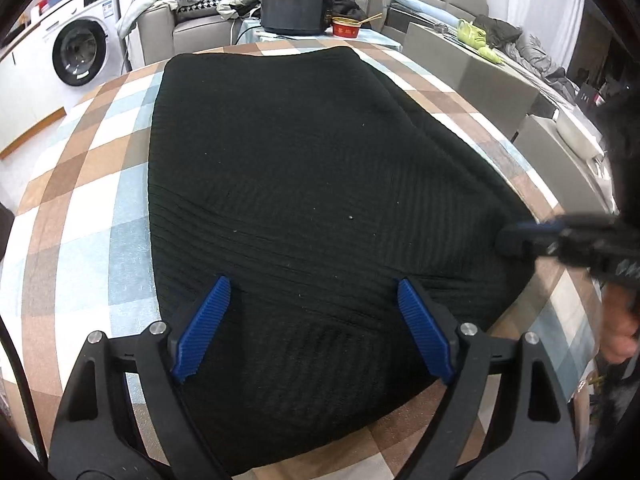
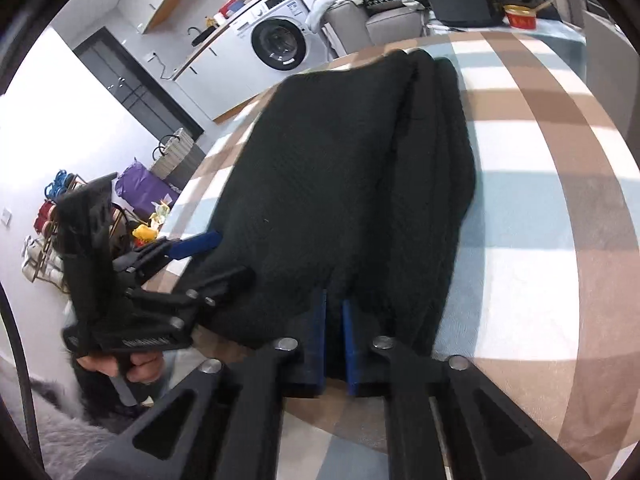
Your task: Fold small clothes
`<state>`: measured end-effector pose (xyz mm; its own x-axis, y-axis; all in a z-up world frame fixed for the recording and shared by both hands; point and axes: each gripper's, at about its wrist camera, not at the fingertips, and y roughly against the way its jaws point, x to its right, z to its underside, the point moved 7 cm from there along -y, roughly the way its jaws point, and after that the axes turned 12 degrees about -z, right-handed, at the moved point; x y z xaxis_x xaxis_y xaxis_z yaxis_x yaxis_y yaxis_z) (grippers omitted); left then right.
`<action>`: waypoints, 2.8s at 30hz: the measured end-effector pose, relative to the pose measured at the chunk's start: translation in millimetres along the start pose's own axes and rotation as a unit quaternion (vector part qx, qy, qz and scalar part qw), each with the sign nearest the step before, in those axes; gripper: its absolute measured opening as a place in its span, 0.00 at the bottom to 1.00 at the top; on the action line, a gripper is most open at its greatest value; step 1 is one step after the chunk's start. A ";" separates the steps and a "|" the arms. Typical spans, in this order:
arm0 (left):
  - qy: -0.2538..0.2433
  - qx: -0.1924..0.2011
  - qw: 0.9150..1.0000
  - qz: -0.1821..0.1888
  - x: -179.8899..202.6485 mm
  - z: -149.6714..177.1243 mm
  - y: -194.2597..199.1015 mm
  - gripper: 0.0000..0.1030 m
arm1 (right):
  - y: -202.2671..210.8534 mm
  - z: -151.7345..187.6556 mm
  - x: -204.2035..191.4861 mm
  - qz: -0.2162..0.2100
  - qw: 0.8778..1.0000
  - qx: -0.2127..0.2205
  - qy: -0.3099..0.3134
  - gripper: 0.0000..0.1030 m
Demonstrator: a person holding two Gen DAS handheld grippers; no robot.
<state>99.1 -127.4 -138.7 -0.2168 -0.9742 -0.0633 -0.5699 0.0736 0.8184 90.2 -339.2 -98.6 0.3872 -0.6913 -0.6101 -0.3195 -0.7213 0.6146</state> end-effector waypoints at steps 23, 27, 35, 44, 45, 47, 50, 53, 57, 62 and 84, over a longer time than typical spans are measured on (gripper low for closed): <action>0.029 -0.008 0.999 0.016 -11.8 -0.9 -2.7 0.86 | -58.8 -117.9 62.1 0.039 0.998 0.025 -0.049 0.36; 0.030 -0.009 0.999 0.018 -10.7 -3.7 -2.4 0.86 | -72.3 -144.5 63.6 0.053 0.998 0.024 -0.024 0.08; 0.005 -0.001 1.000 0.007 -3.3 -3.3 -6.1 0.86 | -81.4 -161.1 91.9 0.096 0.995 0.008 -0.028 0.10; 0.023 -0.005 1.000 0.013 -7.9 -3.5 -6.6 0.87 | -16.0 -71.9 43.8 -0.003 0.999 -0.013 -0.036 0.30; 0.023 -0.005 1.000 0.012 -7.2 -4.4 -7.3 0.87 | -15.2 -60.6 40.0 -0.007 0.999 -0.018 -0.037 0.30; 0.023 -0.005 1.000 0.009 -6.5 -5.0 -8.5 0.88 | -17.7 -37.9 35.3 -0.011 0.999 -0.026 -0.042 0.30; 0.022 -0.008 1.000 0.010 -6.6 -6.0 -8.3 0.88 | -11.2 -31.0 24.8 0.006 1.000 0.007 -0.020 0.04; 0.029 -0.010 0.999 0.019 -9.4 -5.6 -6.3 0.88 | 0.1 -25.1 25.7 0.026 0.999 0.014 -0.025 0.04; 0.024 -0.009 1.000 0.012 -12.2 -4.2 -5.1 0.88 | 13.5 -11.4 35.9 0.031 0.999 0.005 -0.045 0.13; 0.028 -0.010 0.999 0.013 -13.7 -3.2 -4.5 0.88 | 46.1 -11.4 60.8 0.056 0.993 0.060 -0.084 0.20; 0.118 -0.024 0.992 -0.038 -82.8 3.3 11.9 0.88 | 5.4 -25.8 45.7 0.042 0.996 0.027 -0.077 0.64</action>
<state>107.7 -45.2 -125.6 0.0201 -0.9998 0.0037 -0.5374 -0.0077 0.8433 128.5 -373.6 -110.3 0.2211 -0.7442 -0.6303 -0.3919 -0.6596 0.6414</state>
